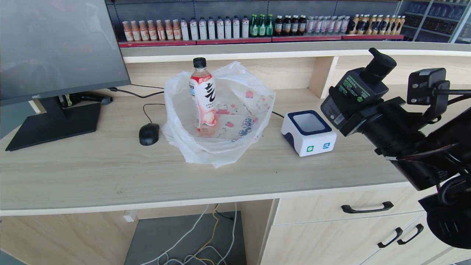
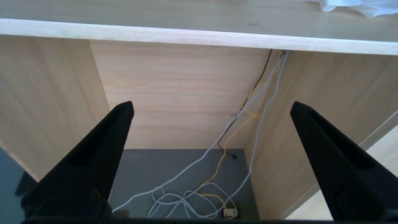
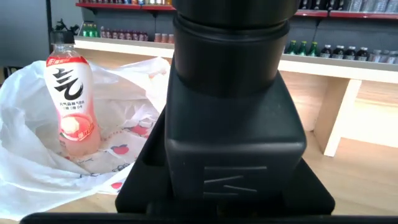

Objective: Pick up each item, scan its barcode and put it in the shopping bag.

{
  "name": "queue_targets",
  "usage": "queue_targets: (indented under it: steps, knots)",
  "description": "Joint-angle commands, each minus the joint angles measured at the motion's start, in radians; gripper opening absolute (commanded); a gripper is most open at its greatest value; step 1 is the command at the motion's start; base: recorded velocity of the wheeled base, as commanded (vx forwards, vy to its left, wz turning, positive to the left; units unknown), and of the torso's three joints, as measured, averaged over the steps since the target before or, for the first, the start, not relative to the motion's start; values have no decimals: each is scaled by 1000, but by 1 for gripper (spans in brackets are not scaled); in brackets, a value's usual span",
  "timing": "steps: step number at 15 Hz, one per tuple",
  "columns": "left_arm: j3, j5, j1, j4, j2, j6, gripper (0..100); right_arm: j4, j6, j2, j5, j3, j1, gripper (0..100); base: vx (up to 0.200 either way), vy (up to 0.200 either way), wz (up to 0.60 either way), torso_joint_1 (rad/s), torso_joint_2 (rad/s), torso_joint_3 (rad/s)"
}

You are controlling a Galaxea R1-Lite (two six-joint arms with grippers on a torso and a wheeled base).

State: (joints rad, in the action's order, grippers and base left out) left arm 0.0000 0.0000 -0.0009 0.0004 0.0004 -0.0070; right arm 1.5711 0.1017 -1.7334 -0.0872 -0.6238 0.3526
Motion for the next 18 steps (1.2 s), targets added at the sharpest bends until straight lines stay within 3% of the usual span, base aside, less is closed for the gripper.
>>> queue_targets:
  steps: [1, 8, 15, 18]
  knots:
    - [0, 0, 1, 0, 0, 1, 100, 0, 0, -2, 0, 6, 5, 0, 0, 200, 0, -2, -2, 2]
    - [0, 0, 1, 0, 0, 1, 100, 0, -4, -3, 0, 6, 5, 0, 0, 200, 0, 0, 4, 3]
    - [0, 0, -1, 0, 0, 4, 100, 0, 0, -35, 0, -20, 11, 0, 0, 0, 0, 0, 0, 0]
    - [0, 0, 1, 0, 0, 4, 100, 0, -19, -66, 4, -17, 98, 0, 0, 0, 0, 0, 0, 0]
